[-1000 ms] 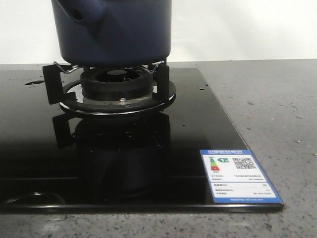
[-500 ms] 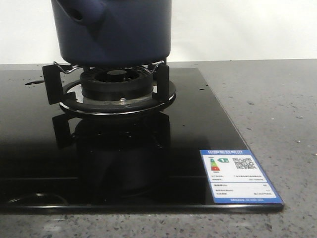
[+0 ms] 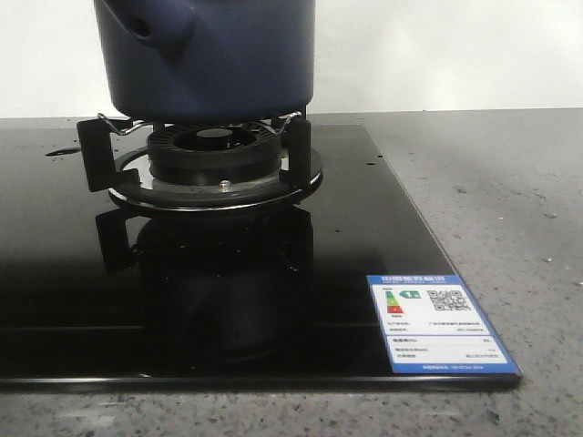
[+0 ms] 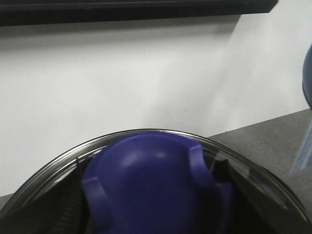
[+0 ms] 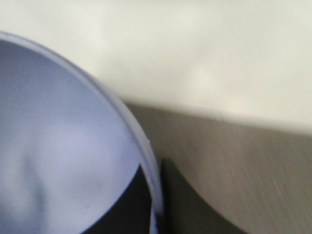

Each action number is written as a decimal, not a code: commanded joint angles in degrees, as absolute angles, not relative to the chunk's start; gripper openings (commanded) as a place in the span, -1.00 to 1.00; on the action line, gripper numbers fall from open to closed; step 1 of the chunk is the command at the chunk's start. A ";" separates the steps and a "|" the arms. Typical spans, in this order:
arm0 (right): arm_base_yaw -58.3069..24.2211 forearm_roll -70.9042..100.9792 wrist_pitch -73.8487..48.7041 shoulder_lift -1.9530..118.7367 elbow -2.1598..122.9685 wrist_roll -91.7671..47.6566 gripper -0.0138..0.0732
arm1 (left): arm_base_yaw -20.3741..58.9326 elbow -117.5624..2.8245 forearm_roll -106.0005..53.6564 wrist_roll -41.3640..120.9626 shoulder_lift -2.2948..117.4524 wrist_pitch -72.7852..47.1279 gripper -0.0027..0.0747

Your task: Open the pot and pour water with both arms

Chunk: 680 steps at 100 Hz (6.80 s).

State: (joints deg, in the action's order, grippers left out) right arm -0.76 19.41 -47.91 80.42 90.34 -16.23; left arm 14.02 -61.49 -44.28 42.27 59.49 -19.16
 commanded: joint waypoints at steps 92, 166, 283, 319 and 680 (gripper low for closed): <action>11.23 12.02 -54.54 85.01 71.22 -12.85 -0.78 | 23.92 -63.86 -46.51 43.64 58.43 -9.37 0.02; 11.64 12.31 -64.55 82.89 82.78 -13.08 0.28 | 23.96 -63.86 -47.70 43.64 60.22 -11.90 0.02; 11.64 20.93 -66.89 65.58 87.25 -14.29 0.28 | 31.91 -69.85 -48.52 51.11 81.81 0.00 0.02; 11.64 20.93 -66.79 65.58 87.25 -14.39 0.28 | 31.70 -69.85 -48.72 51.11 82.17 -2.33 0.02; 11.64 72.84 -21.37 15.93 21.47 -72.99 -0.82 | -1.26 2.04 -4.92 -1.45 -1.79 0.80 -0.98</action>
State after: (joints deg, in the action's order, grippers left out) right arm 11.27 71.00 -23.18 15.43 20.06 -72.37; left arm -1.13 -0.03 -4.26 -1.21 -0.24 -3.70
